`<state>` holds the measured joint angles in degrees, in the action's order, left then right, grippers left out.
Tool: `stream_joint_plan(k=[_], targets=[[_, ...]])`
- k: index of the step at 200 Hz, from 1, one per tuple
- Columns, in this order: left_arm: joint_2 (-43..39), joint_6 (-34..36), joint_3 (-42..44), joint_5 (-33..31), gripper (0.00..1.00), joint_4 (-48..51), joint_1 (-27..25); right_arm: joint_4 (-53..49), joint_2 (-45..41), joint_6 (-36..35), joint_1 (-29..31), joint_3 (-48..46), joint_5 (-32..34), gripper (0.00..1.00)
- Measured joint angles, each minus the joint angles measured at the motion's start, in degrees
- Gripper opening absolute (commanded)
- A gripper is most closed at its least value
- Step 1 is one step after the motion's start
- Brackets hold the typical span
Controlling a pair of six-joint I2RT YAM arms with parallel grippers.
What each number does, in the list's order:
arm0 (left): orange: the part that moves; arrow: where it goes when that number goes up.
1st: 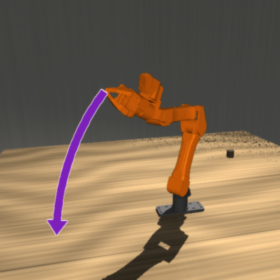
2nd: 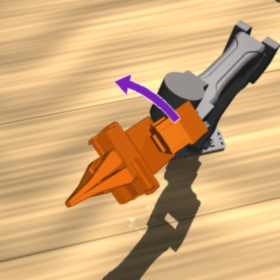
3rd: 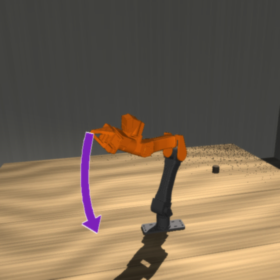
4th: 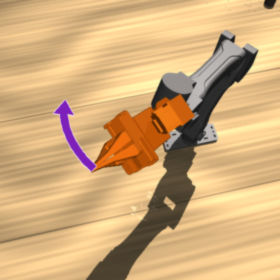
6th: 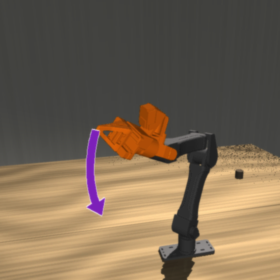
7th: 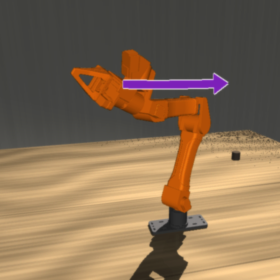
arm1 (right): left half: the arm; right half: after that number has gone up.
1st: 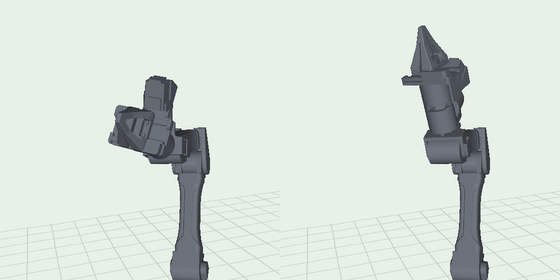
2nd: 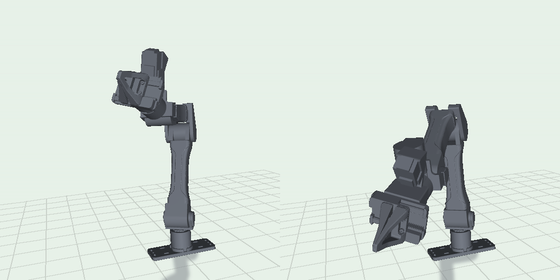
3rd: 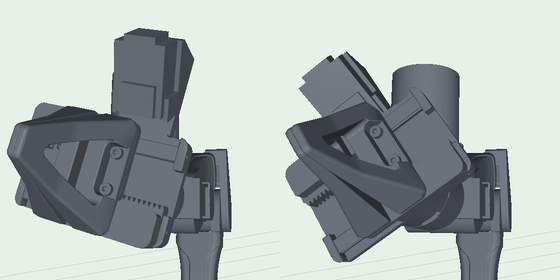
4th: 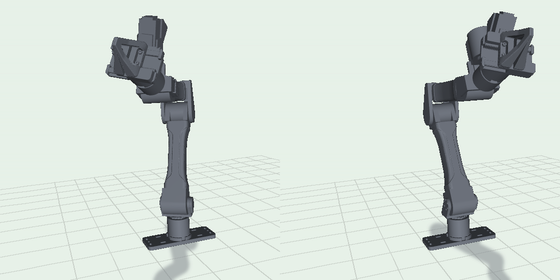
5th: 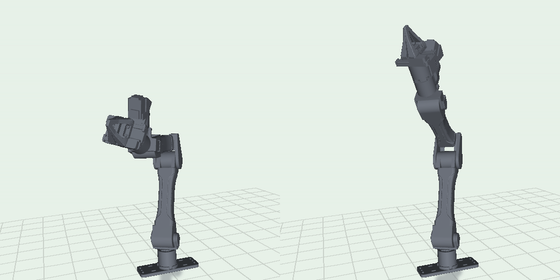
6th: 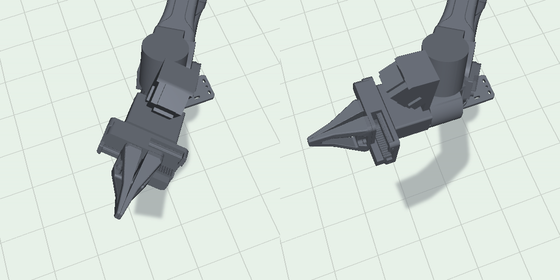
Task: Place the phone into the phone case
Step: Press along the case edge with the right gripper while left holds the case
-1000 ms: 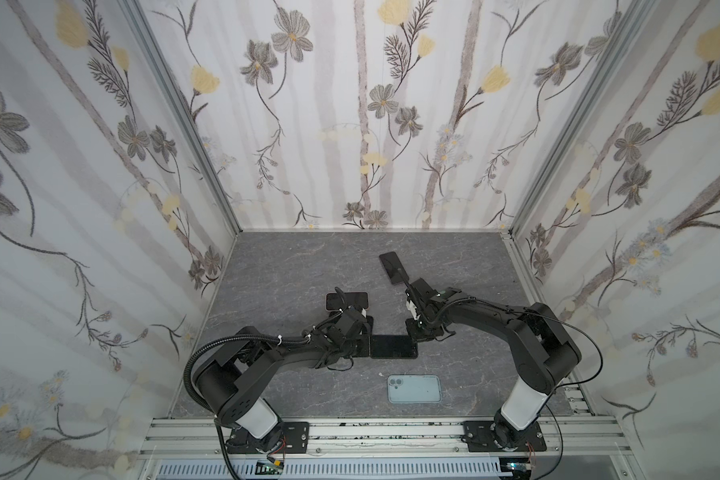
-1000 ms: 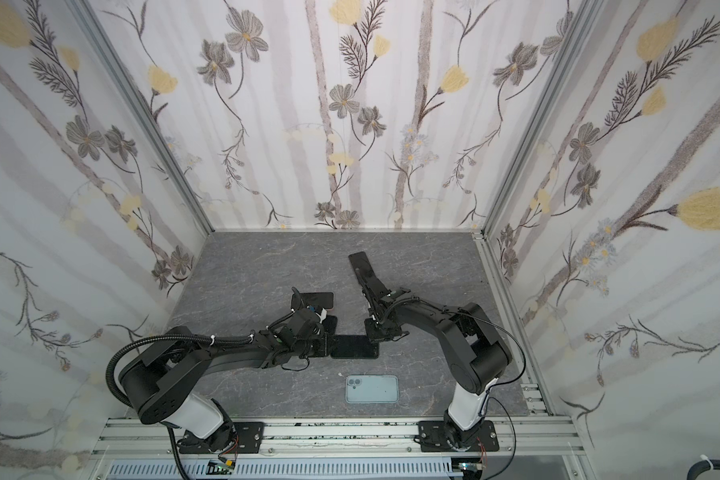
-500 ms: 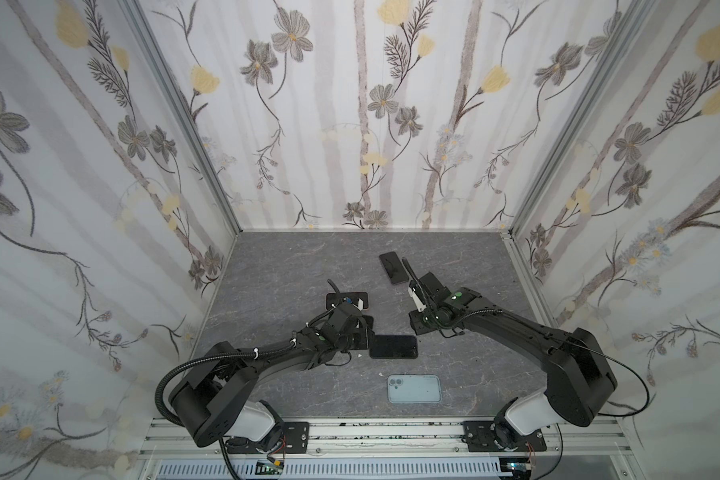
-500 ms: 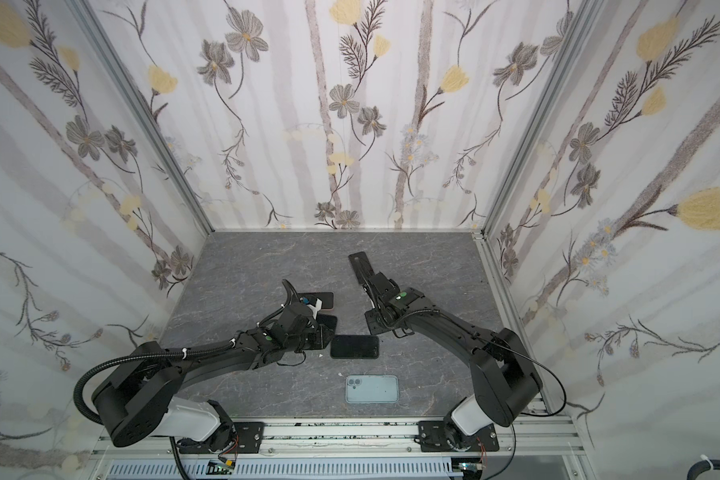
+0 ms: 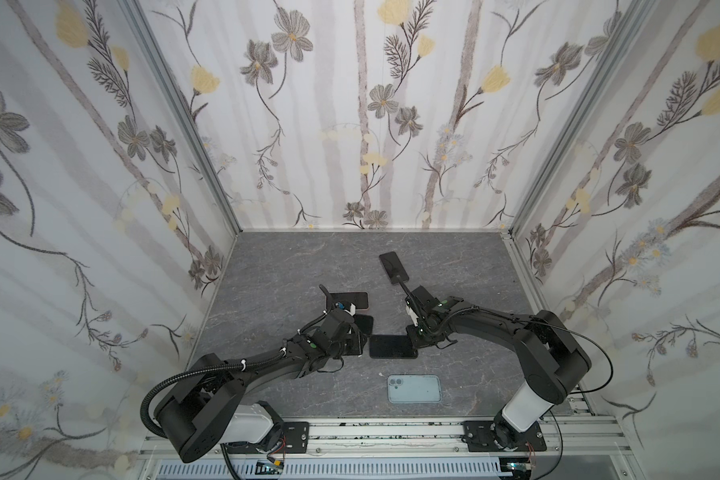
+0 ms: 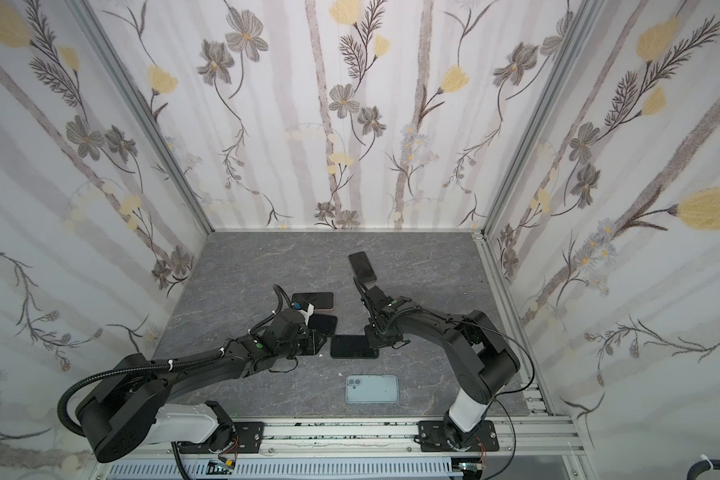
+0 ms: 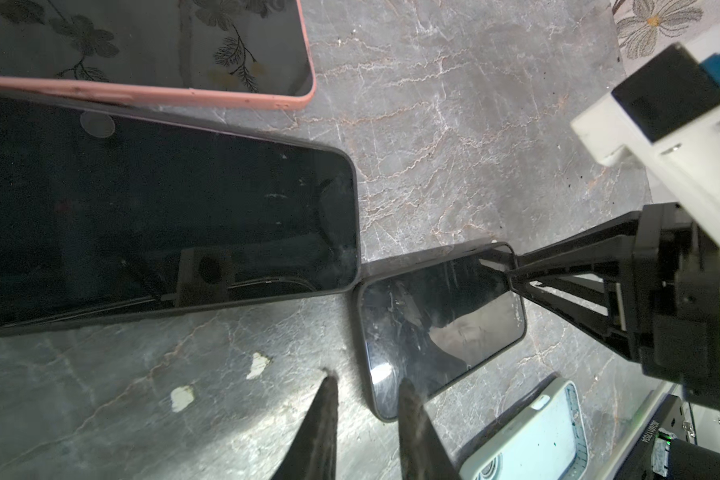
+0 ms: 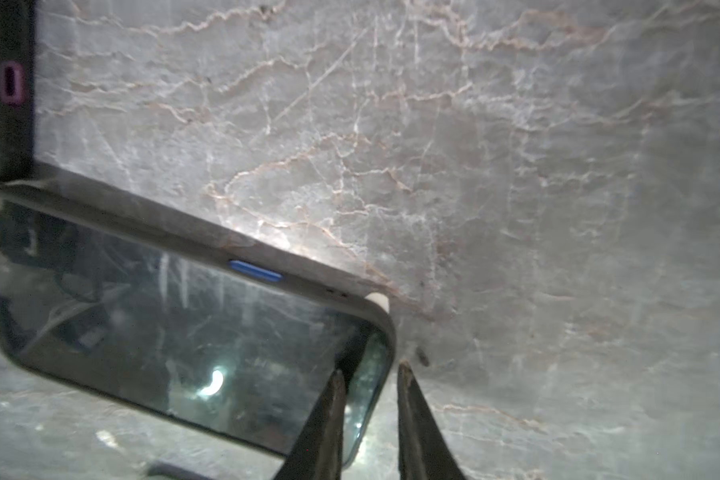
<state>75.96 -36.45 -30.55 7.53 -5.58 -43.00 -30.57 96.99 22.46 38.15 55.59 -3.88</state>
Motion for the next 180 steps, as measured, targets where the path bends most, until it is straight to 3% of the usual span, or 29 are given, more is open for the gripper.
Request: stream_joint_plan(k=[41, 85, 144, 180], targets=[[-1.1, -0.3, 1.2, 0.0, 0.25, -0.3, 0.0, 0.5, 2.2, 2.1, -0.1, 0.6, 0.7, 0.23], [-3.6, -1.0, 1.9, -0.5, 0.25, -0.5, 0.0, 1.4, 1.0, 3.1, 0.0, 0.2, 0.9, 0.31], [-6.8, -1.0, 2.4, -1.9, 0.25, 0.2, 0.1, 3.4, -1.4, 4.6, 0.0, -2.9, -3.6, 0.29], [-6.6, -1.0, 3.5, -2.9, 0.25, 0.1, 0.4, 3.8, -0.6, 6.7, 1.3, -3.0, -2.7, 0.29]])
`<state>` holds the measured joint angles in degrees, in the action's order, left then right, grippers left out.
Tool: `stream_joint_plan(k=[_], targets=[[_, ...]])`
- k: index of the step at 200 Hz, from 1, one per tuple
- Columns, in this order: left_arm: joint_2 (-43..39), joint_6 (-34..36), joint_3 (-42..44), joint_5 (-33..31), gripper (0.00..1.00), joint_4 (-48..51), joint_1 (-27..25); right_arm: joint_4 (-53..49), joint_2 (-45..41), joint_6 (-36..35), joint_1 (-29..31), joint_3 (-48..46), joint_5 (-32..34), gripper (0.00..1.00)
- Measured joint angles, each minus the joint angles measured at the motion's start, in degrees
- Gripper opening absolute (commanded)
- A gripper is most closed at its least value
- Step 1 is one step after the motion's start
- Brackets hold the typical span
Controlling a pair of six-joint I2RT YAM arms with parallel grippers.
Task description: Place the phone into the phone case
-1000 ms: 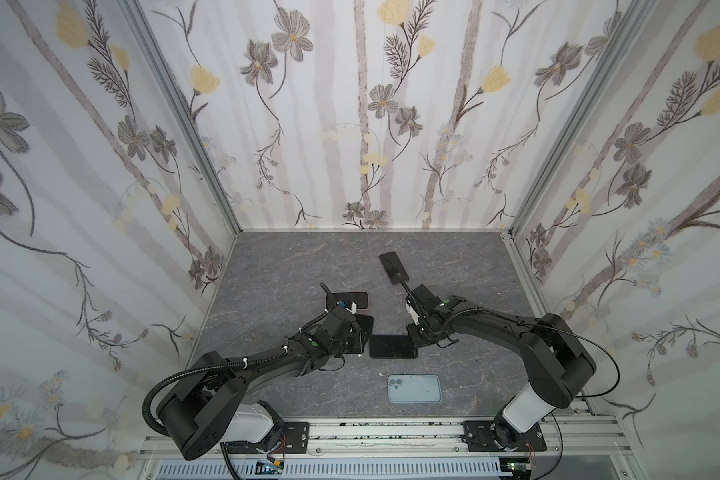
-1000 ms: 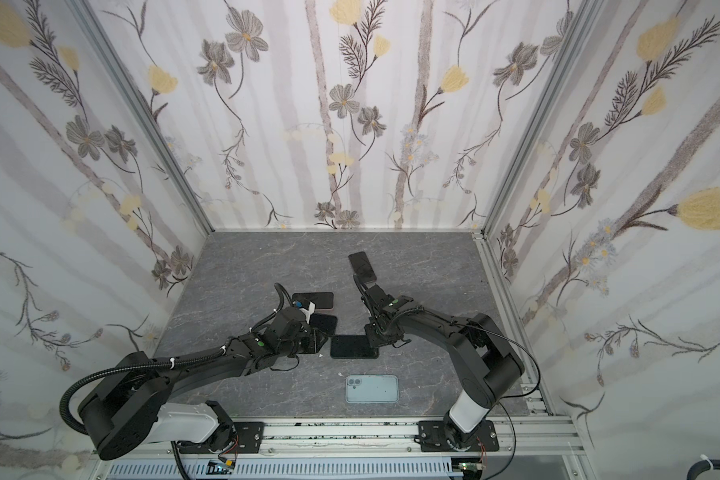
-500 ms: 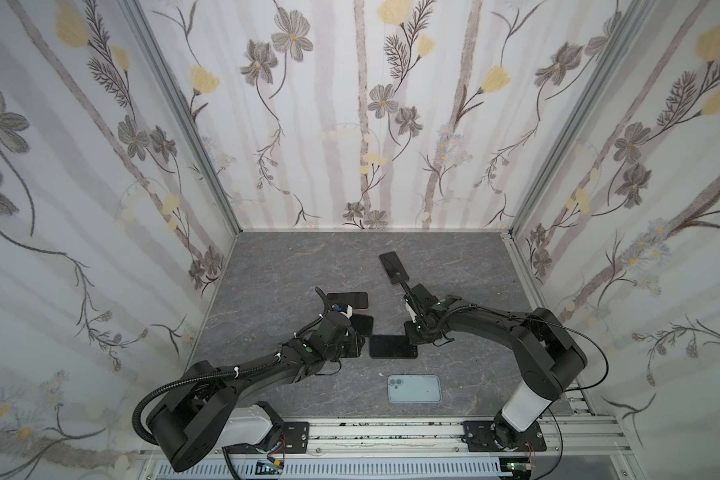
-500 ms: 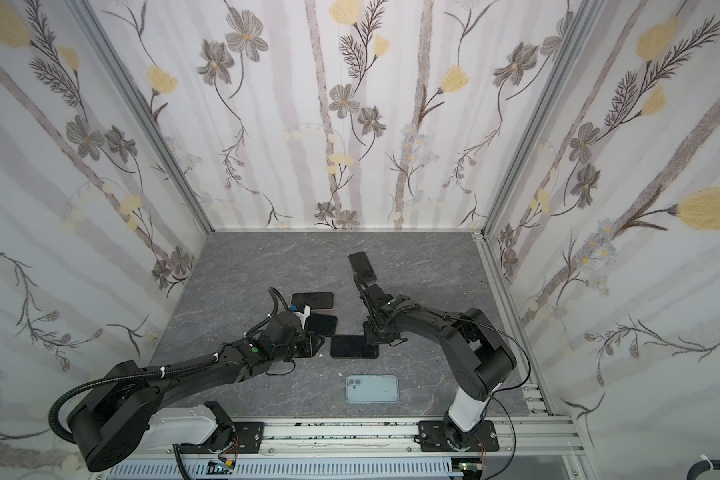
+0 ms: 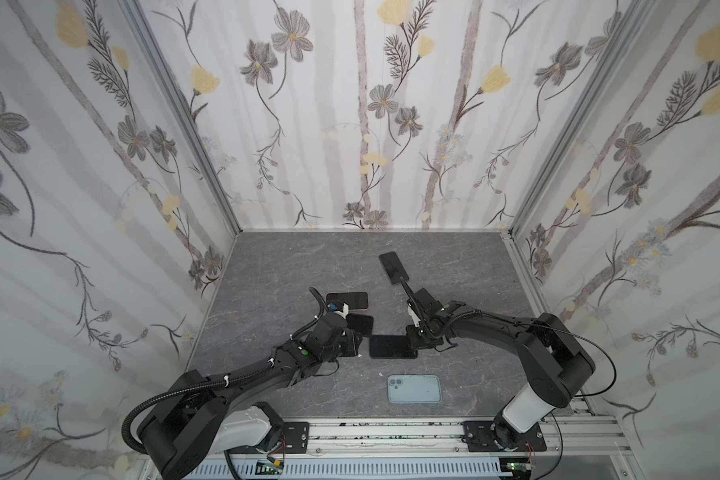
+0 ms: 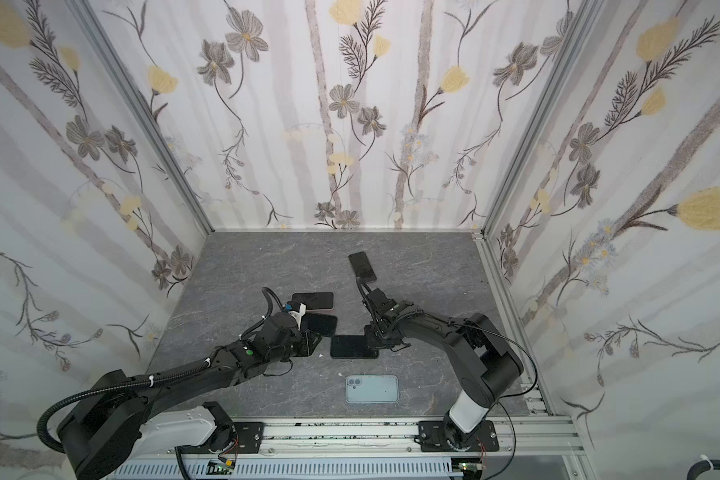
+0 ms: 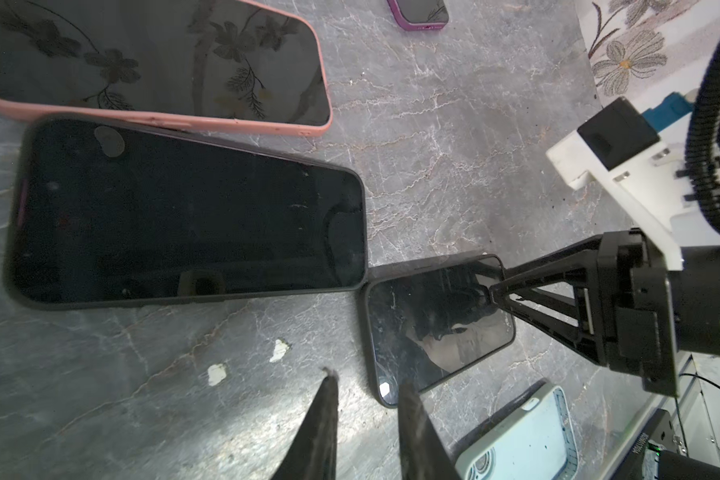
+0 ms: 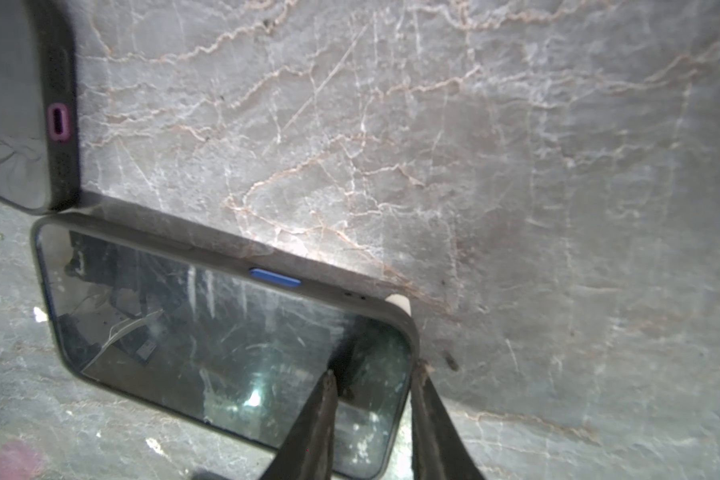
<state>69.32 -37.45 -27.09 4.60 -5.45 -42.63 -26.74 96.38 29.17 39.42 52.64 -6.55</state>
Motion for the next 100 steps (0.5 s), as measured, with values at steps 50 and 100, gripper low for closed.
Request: stream_joint_plan(k=[50, 100], targets=[[-0.4, -0.1, 3.6, -1.5, 0.25, -0.7, 1.0, 7.5, 3.0, 1.5, 4.1, 1.5, -8.4, 0.29], [-3.7, -0.5, 6.2, -2.5, 0.26, -0.6, 1.9, 12.1, 4.8, 6.6, 8.0, 1.8, -13.2, 0.32]])
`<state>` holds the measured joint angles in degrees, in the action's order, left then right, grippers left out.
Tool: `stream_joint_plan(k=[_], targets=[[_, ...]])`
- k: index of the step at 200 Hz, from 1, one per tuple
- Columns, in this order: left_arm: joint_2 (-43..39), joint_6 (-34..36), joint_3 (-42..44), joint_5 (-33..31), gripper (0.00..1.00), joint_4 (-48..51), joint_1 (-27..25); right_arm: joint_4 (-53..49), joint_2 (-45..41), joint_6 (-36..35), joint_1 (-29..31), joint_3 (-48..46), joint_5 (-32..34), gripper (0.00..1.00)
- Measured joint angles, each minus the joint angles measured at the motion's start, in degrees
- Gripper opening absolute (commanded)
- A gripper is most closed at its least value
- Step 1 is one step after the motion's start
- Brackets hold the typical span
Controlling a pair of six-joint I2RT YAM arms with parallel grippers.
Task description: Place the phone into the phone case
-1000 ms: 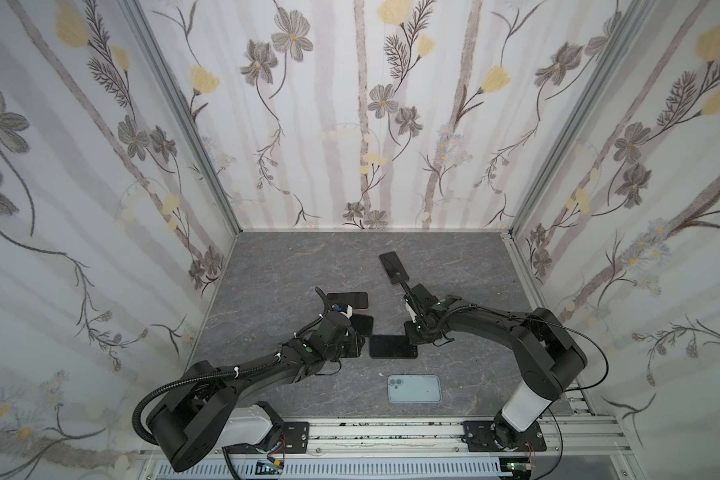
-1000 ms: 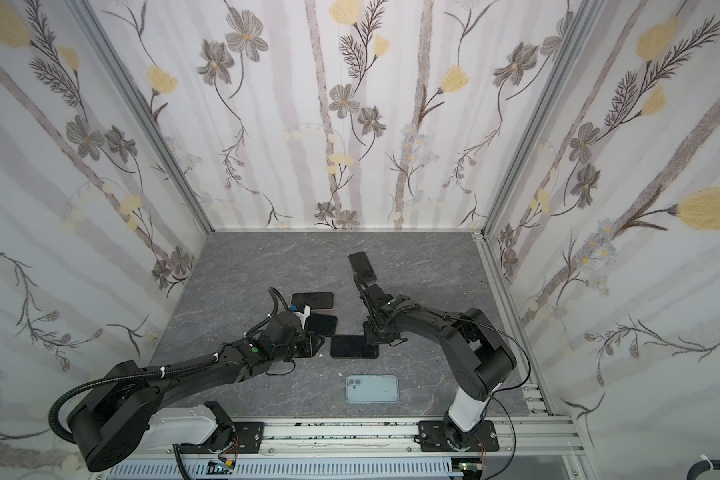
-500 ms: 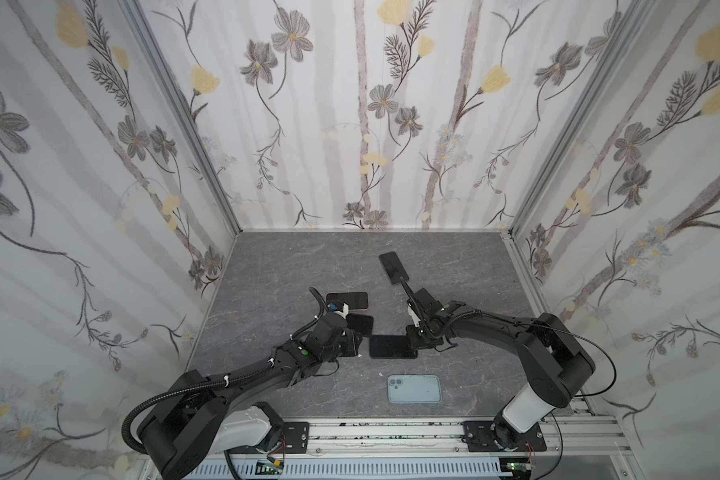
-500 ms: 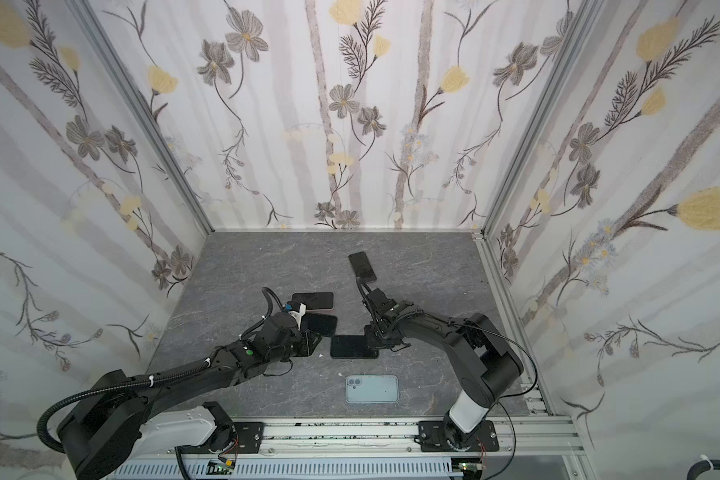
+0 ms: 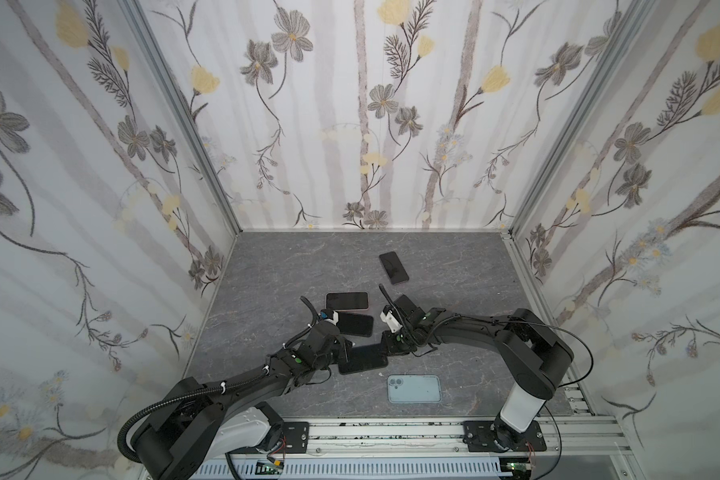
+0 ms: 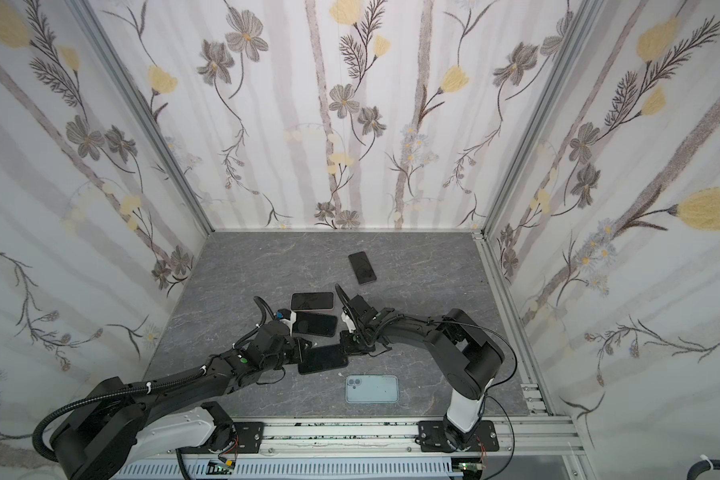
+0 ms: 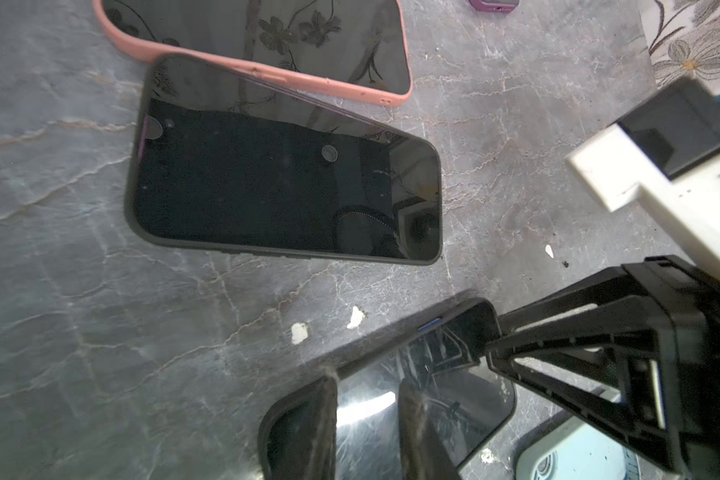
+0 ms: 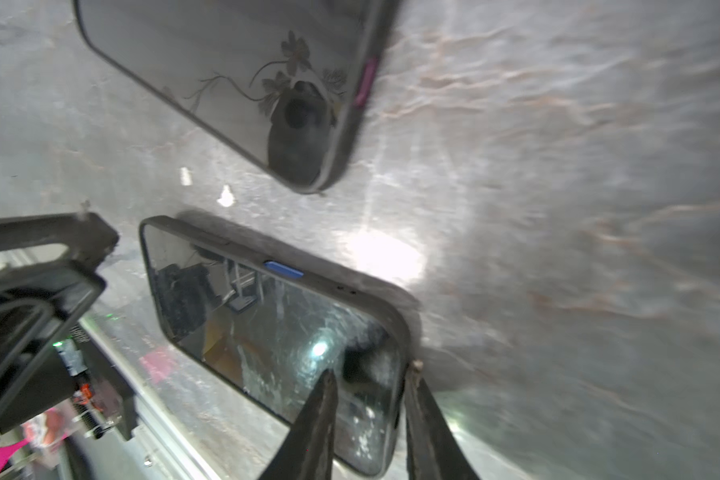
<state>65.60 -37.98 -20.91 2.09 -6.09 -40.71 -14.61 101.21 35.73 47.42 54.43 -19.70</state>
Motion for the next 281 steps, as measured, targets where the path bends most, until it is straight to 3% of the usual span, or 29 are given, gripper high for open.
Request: stream_joint_plan(k=[41, 91, 133, 186, 281], targets=[[-7.9, -1.0, 1.1, -3.3, 0.29, 6.8, 0.2, -1.1, -0.9, 2.3, 2.4, -0.1, -0.1, 0.38], [-16.4, -5.3, 5.2, -4.0, 0.3, 14.5, 0.3, -2.6, -3.3, 5.2, 4.6, -2.5, -0.8, 0.36], [-15.8, -8.2, 7.7, -2.0, 0.3, 14.9, 0.3, 3.8, -1.6, 8.9, 5.6, -3.7, -5.5, 0.33], [-14.2, -8.6, 9.1, -6.7, 0.29, 12.1, 2.5, 9.5, 1.5, 12.2, 6.3, -2.9, -9.4, 0.31], [-10.7, -5.7, 8.5, -11.4, 0.3, 8.6, 8.1, 10.3, 6.9, 13.2, 6.6, 3.8, -9.9, 0.31]])
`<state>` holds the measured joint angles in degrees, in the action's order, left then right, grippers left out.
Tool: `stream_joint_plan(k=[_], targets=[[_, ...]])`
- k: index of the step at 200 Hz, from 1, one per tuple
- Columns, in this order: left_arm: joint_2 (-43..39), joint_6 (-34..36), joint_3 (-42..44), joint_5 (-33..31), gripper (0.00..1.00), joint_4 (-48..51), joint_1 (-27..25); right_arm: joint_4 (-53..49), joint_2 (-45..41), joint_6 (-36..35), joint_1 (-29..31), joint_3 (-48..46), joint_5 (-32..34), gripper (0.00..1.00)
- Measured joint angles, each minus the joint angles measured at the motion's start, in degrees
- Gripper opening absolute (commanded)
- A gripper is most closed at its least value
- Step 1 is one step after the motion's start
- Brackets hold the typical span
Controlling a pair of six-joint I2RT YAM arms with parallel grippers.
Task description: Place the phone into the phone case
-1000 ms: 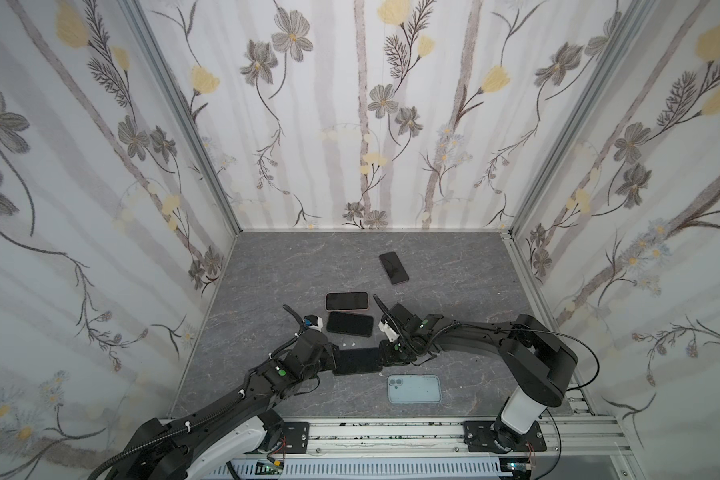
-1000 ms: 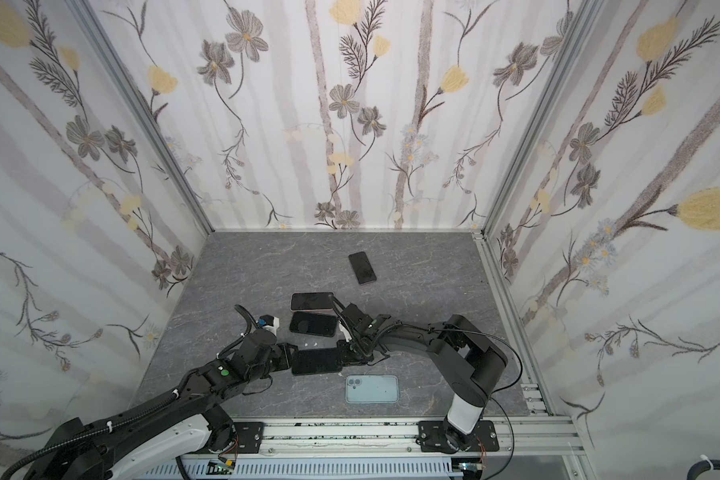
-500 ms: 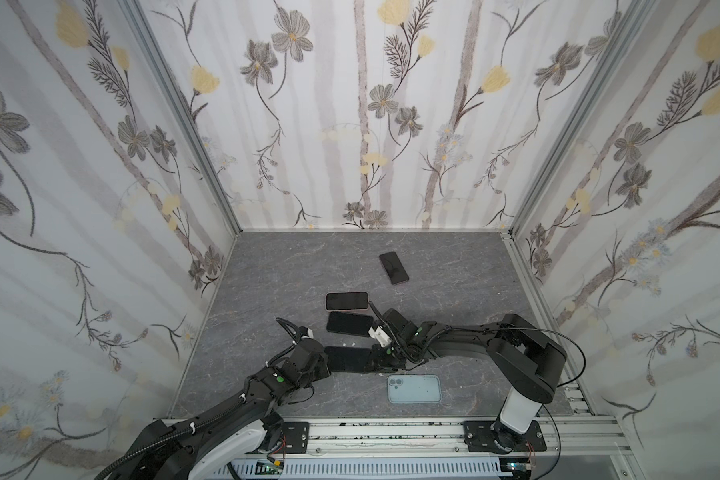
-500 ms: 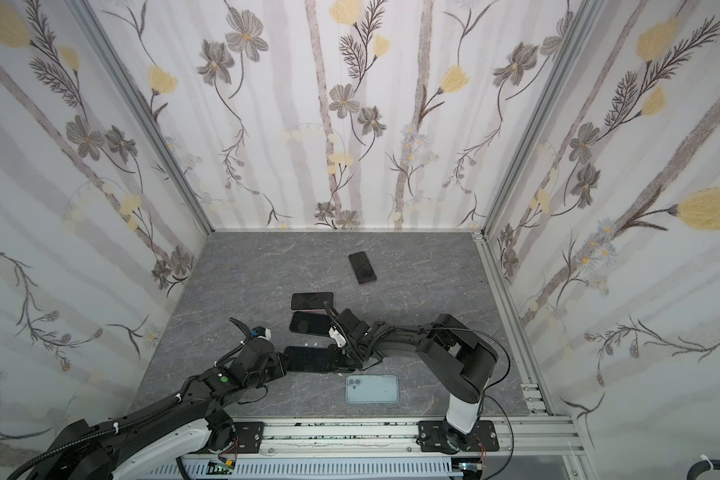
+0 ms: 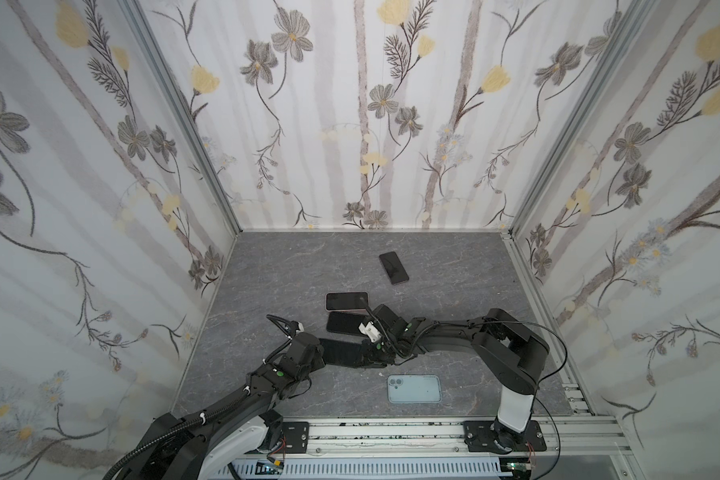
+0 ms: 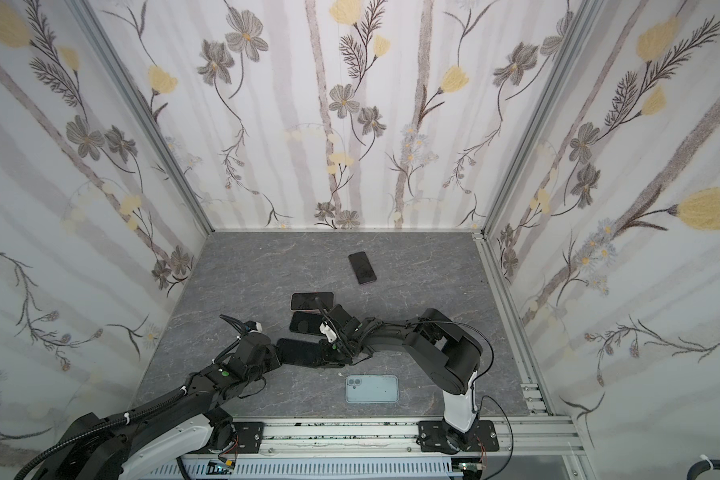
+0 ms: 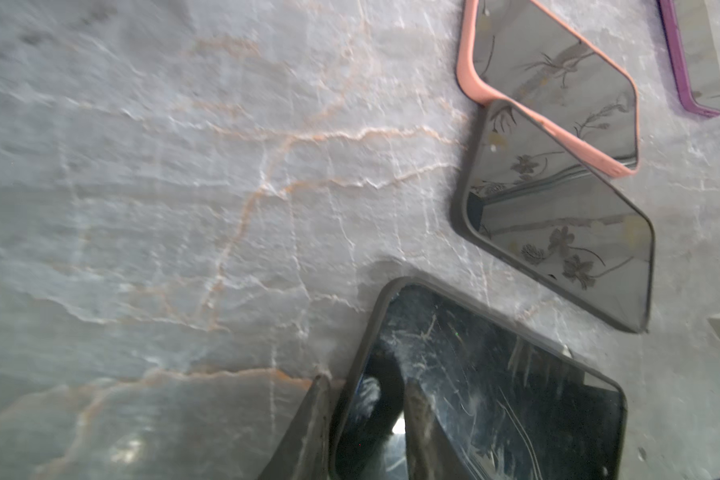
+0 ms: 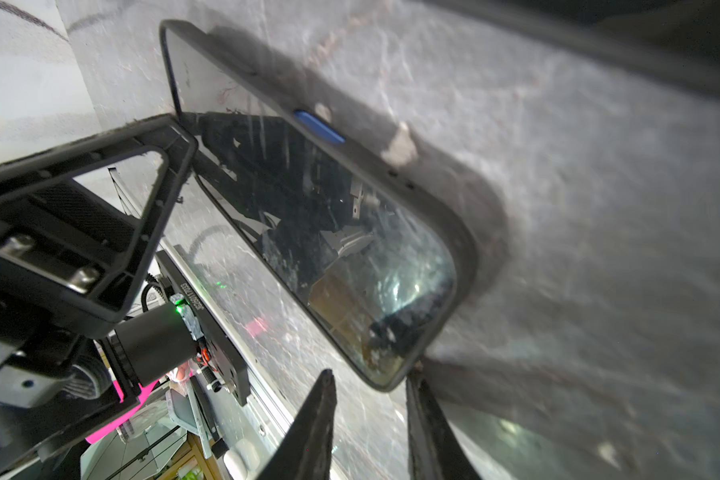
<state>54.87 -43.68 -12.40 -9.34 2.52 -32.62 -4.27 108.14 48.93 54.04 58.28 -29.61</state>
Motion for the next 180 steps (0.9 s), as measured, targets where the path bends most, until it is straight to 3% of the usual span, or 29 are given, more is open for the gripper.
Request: stream_joint_plan(k=[26, 75, 132, 157, 180], targets=[[0.0, 0.6, -0.8, -0.9, 0.34, 0.1, 1.2, -0.6, 1.2, -0.7, 0.0, 2.1, 0.8, 0.33], [-3.5, 1.6, -4.2, -0.6, 0.46, 1.2, 2.0, -5.5, -1.1, -4.1, 0.0, 4.5, 6.6, 0.48], [-6.5, 6.8, -12.6, -5.5, 0.49, 6.6, 2.4, -15.7, -9.7, -7.7, -0.9, 5.9, 12.1, 0.49], [-4.8, 13.3, -17.2, -5.3, 0.5, 6.7, 1.9, -20.1, -15.1, -11.0, -4.7, 6.4, 16.2, 0.5], [-2.8, 20.5, -19.2, -2.6, 0.51, 5.2, -1.0, -23.0, -20.8, -14.4, -12.5, 6.4, 20.6, 0.53]])
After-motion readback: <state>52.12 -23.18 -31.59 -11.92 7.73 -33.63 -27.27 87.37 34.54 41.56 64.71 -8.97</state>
